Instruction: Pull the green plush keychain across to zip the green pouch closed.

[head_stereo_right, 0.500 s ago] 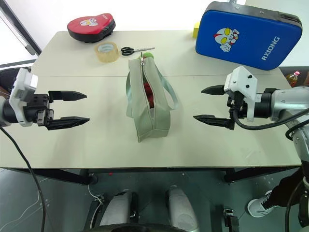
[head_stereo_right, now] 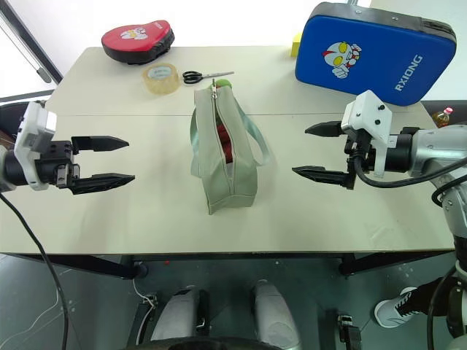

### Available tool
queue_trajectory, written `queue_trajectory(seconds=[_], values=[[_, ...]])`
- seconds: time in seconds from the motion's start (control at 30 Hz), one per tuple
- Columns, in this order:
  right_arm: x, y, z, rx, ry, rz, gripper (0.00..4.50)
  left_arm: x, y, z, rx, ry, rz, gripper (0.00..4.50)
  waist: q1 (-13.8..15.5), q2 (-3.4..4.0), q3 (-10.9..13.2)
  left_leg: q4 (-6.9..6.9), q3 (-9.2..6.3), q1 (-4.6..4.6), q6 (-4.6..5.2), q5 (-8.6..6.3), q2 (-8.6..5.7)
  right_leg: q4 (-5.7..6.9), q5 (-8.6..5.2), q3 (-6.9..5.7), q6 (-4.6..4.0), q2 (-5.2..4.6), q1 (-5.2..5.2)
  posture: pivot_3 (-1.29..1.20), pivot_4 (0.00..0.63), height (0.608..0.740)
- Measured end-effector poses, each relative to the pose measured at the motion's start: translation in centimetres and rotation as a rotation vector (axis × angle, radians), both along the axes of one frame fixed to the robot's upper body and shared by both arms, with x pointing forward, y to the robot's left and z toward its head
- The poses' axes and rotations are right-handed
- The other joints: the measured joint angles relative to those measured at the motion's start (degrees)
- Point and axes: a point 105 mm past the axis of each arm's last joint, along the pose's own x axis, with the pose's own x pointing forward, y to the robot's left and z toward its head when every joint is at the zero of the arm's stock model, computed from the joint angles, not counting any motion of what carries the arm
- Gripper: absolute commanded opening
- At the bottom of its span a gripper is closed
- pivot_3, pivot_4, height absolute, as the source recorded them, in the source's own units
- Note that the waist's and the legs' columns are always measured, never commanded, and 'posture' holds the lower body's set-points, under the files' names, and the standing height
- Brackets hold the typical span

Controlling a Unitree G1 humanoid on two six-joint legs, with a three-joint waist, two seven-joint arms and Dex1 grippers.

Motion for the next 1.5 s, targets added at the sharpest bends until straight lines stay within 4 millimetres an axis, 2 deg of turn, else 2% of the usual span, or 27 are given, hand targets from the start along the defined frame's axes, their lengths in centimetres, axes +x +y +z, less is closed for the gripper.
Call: queue_trajectory(seconds=[0.13,0.3,0.43,0.57,0.67,0.77,0.83,0.87,0.93,1.0,1.17,1.3,1.4,1.5], values=[[0.1,0.1,0.2,0.010,-0.006,-0.001,4.50,-0.1,0.0,0.0,0.000,0.002,-0.008,4.46,-0.02,0.00,0.00,0.00,0.00,0.00,0.00,0.00,0.00,0.00,0.00,0.00,0.00,0.00,0.00,0.00,0.150,0.737],[0.3,0.9,1.9,0.060,-0.039,0.010,4.50,-0.2,0.2,0.3,0.000,-0.011,-0.007,4.46,-0.06,0.01,0.00,-0.01,-0.01,0.00,0.00,0.00,0.01,0.00,0.00,-0.01,0.00,0.00,-0.01,0.00,0.150,0.737],[0.4,1.2,2.2,0.064,-0.039,0.013,4.50,-0.3,0.4,0.1,-0.002,-0.006,-0.002,4.46,0.02,0.01,0.01,0.00,0.01,-0.01,0.00,0.00,0.00,0.00,0.00,0.01,0.00,-0.03,-0.01,0.00,0.150,0.737],[0.5,1.7,3.6,0.067,-0.074,0.019,4.50,-0.5,0.7,0.0,-0.004,-0.009,0.005,4.46,-0.03,0.01,0.01,0.00,0.01,0.00,0.00,0.00,0.01,0.00,0.00,0.00,0.00,-0.02,-0.02,0.00,0.150,0.737],[0.7,2.4,4.8,0.102,-0.087,0.017,4.50,-0.3,1.0,0.7,-0.019,-0.032,0.020,4.46,-0.10,0.01,0.01,-0.01,0.01,0.00,0.00,0.00,0.01,0.00,0.00,0.00,0.00,-0.02,-0.03,0.00,0.150,0.737],[1.1,5.4,7.1,0.217,-0.040,0.053,4.50,0.1,1.0,1.9,-0.054,-0.069,0.017,4.46,-0.40,0.05,0.03,0.00,0.05,0.00,0.00,0.00,0.02,0.13,0.02,0.07,-0.02,0.01,-0.15,0.00,0.150,0.737],[1.3,7.2,7.9,0.245,-0.007,0.073,4.50,0.3,0.9,2.6,-0.072,-0.087,0.010,4.46,-0.32,0.04,0.02,-0.02,0.03,0.00,0.00,0.00,0.04,0.13,0.01,0.03,-0.03,0.02,-0.14,0.00,0.150,0.737],[1.9,8.9,8.2,0.267,0.044,0.071,4.50,0.6,1.0,2.8,-0.092,-0.093,0.009,4.46,-0.48,0.06,0.01,-0.03,0.07,0.00,0.00,0.00,0.05,0.15,0.01,0.05,-0.04,0.03,-0.18,0.00,0.150,0.737],[2.6,12.2,7.3,0.257,0.175,0.074,4.50,0.9,0.6,3.1,-0.109,-0.101,-0.008,4.46,-0.71,0.06,0.01,-0.02,0.06,-0.06,-0.01,0.00,0.05,0.19,0.01,0.05,-0.04,0.04,-0.24,0.00,0.150,0.737],[3.1,14.2,6.2,0.222,0.276,0.047,4.50,1.0,0.3,3.0,-0.110,-0.098,-0.022,4.46,-0.69,0.05,0.01,-0.05,0.06,-0.19,-0.01,0.01,0.05,0.17,0.01,0.04,-0.04,0.01,-0.36,0.00,0.150,0.737],[3.8,17.0,5.0,0.153,0.401,-0.025,4.50,1.4,0.5,2.5,-0.117,-0.087,-0.014,4.46,-0.29,0.02,-0.01,-0.02,0.03,-0.66,-0.03,0.02,0.03,0.11,0.02,0.02,-0.02,-0.11,-0.77,0.00,0.150,0.737],[4.3,17.2,3.1,0.052,0.443,-0.107,4.50,1.4,0.6,2.1,-0.115,-0.078,-0.008,4.46,-0.16,0.02,-0.01,0.00,0.05,-0.79,-0.04,0.02,0.02,0.11,0.02,-0.03,-0.02,-0.13,-0.88,0.00,0.150,0.737],[4.5,17.1,2.1,-0.007,0.447,-0.137,3.62,1.3,0.6,1.7,-0.110,-0.067,-0.006,4.50,-0.25,0.02,-0.01,0.00,0.06,-0.80,-0.03,0.02,0.02,0.13,0.02,-0.05,-0.02,-0.09,-0.89,0.00,0.150,0.737],[4.6,17.2,1.8,-0.028,0.426,-0.132,2.08,1.2,0.6,1.3,-0.106,-0.056,-0.001,4.50,-0.43,0.02,-0.01,0.00,0.04,-0.79,-0.03,0.02,0.03,0.14,0.02,-0.06,-0.02,-0.07,-0.89,0.00,0.150,0.737]])
